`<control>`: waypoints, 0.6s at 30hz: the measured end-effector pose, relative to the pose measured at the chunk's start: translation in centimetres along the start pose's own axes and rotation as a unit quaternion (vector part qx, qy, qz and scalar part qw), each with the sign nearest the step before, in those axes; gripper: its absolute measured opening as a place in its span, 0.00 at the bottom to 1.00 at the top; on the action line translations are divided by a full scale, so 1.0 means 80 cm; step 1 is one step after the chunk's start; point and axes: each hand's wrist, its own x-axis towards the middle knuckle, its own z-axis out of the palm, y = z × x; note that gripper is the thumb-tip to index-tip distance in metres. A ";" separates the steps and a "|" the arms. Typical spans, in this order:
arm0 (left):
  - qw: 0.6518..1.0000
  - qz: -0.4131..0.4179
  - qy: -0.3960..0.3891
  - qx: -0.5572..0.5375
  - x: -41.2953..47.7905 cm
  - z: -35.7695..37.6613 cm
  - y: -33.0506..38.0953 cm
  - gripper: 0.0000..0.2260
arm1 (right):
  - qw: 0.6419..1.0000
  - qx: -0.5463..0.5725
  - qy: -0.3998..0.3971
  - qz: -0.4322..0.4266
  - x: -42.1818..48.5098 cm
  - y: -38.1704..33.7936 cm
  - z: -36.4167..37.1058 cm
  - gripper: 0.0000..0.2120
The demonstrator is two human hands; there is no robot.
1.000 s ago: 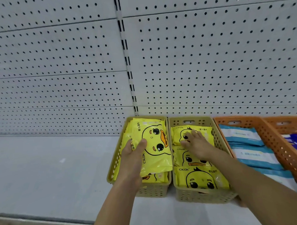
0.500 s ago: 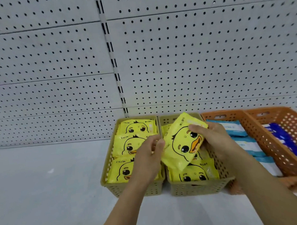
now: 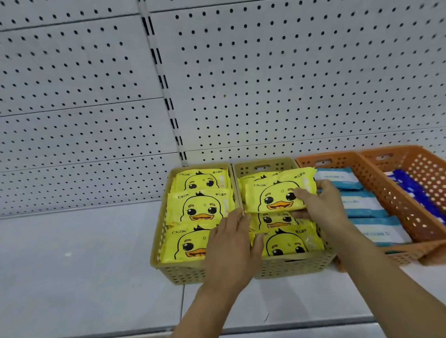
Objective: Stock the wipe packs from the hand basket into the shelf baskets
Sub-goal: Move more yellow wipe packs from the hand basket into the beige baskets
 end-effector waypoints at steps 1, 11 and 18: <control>1.000 -0.002 0.002 0.015 -0.001 0.000 -0.001 0.23 | 1.000 -0.007 -0.009 0.011 0.003 0.003 0.000 0.16; 1.000 0.002 0.013 0.027 -0.004 0.003 -0.003 0.22 | 0.830 -0.506 0.007 -0.236 -0.001 0.035 0.019 0.45; 0.999 0.008 0.032 0.025 -0.005 0.003 -0.003 0.22 | 0.755 -0.577 -0.260 -0.170 0.017 0.041 0.017 0.32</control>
